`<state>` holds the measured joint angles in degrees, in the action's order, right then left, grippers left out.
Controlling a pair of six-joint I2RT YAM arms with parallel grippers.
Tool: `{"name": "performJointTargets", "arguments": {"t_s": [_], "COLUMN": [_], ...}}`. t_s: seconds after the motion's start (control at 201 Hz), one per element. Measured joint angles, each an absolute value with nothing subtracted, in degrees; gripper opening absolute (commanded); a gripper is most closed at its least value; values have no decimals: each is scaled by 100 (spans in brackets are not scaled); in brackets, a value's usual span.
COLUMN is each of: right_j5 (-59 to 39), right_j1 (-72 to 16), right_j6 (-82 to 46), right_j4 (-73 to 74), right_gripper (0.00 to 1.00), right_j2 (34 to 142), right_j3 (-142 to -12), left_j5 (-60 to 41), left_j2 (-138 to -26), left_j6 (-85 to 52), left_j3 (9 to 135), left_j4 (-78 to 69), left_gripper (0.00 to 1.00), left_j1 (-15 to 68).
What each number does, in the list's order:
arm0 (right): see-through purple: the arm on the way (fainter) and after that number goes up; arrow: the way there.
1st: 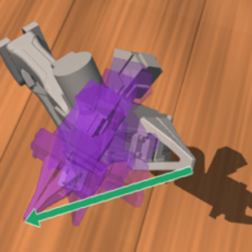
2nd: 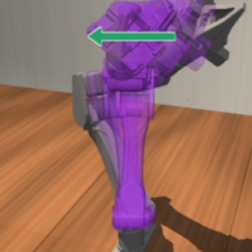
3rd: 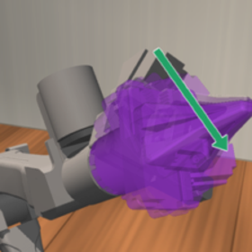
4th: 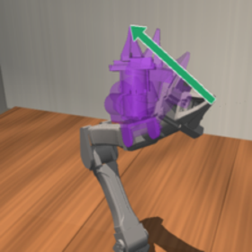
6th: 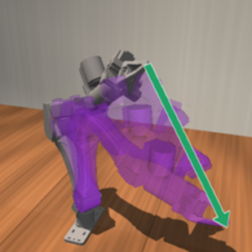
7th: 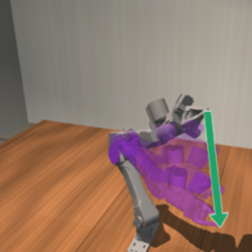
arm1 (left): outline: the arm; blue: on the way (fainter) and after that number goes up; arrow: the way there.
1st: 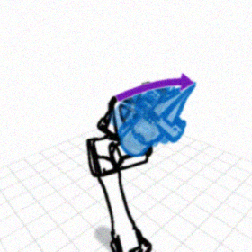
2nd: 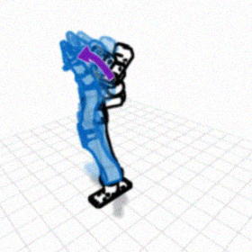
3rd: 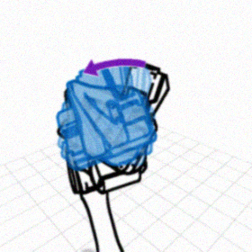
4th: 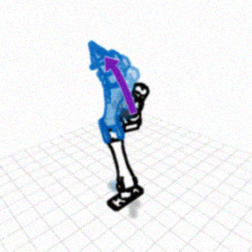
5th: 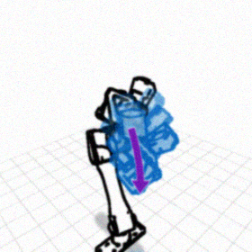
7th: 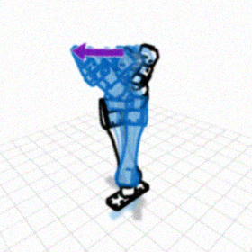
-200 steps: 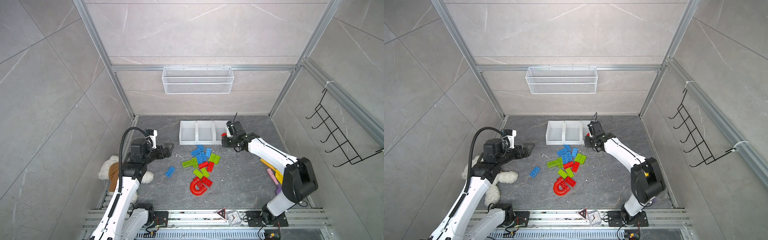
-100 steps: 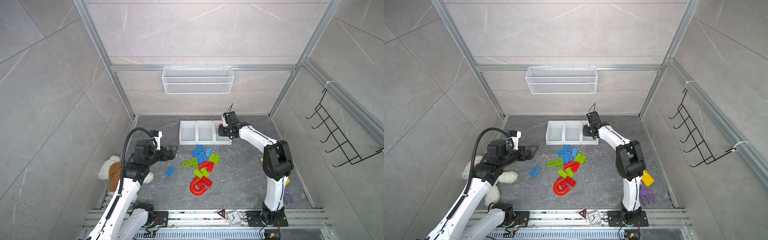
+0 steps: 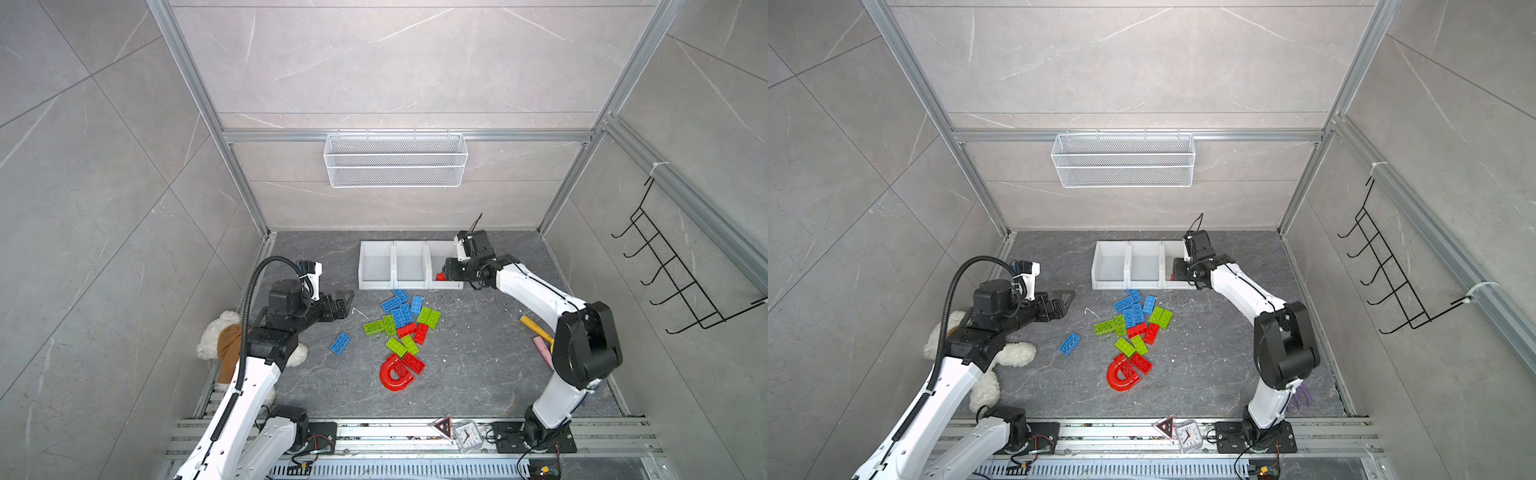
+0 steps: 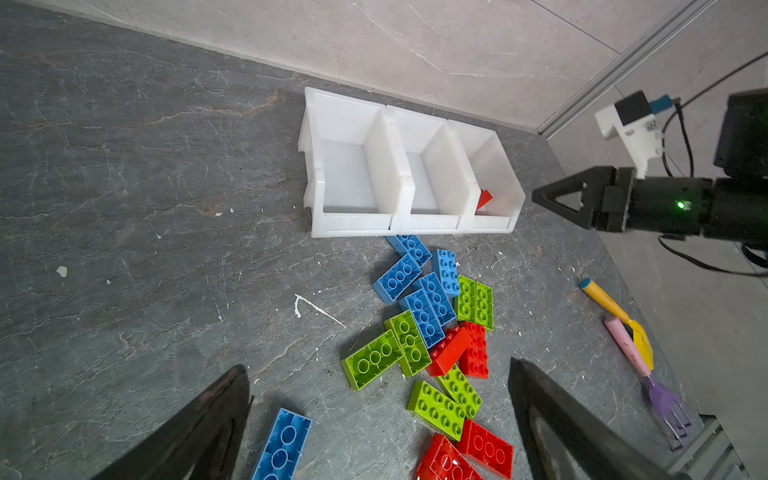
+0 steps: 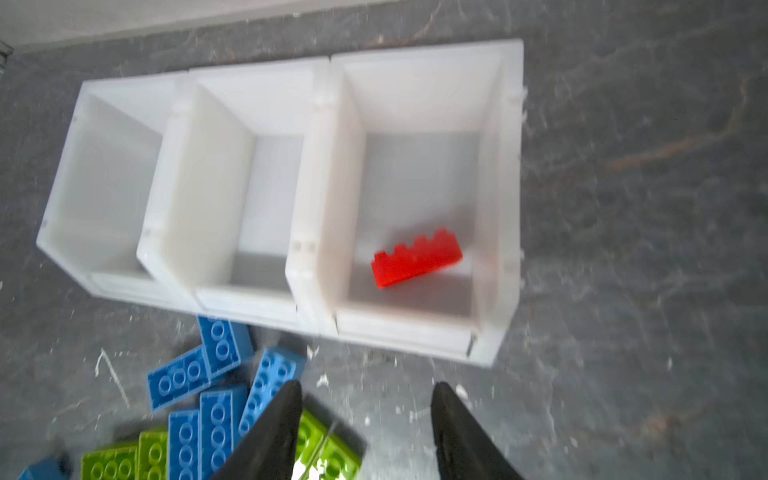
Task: Sort the legos into containers by color
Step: 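Carry the red brick to the bin compartment nearest the right arm and release, then lower the right gripper onto a lime-green brick and grasp it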
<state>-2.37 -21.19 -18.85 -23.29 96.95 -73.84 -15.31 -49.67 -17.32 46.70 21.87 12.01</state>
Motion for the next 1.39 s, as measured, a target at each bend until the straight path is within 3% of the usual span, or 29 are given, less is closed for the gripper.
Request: {"name": "performJointTargets", "arguments": {"t_s": [0.353,1.05,1.394], "right_j5": [-281,-209,-16], "right_j1": [-3120,-3087,-2633], "right_j6": [-2585,-2744,-2742], "right_j4": [-2265,-1857,-2198], "right_gripper": [49,48,50], "right_j2": [9338,9948,9258], "right_j3": [-5911,-5660,-5151], "left_j5": [-1514,-1503,-1494], "left_j2": [-4969,-4974,-4984], "left_j6": [-1732,-1732,-1732], "left_j3": [4670,4670,4670], "left_j4": [2189,2281,2285], "left_gripper": [100,100,100], "left_j1": [1201,1203,1201]}}
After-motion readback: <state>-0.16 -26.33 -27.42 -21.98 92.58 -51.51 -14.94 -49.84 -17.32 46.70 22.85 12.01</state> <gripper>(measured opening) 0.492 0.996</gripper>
